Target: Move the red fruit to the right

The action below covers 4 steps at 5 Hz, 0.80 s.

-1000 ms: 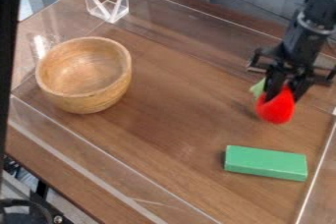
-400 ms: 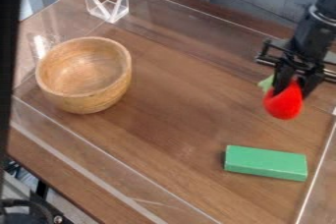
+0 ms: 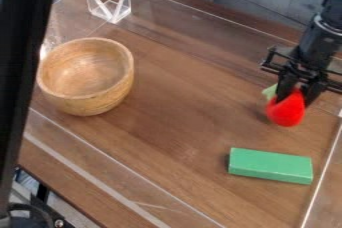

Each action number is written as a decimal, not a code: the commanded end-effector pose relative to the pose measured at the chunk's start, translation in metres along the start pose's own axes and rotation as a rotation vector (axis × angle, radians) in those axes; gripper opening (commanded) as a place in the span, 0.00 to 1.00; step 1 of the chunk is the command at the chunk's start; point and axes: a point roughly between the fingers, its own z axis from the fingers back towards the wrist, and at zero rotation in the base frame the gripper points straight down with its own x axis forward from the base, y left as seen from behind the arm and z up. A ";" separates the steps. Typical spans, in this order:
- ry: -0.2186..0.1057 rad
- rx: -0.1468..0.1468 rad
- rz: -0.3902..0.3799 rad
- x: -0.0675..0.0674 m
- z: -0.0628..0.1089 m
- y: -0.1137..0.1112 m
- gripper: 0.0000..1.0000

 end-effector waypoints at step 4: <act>-0.059 -0.052 -0.151 0.002 0.035 0.019 0.00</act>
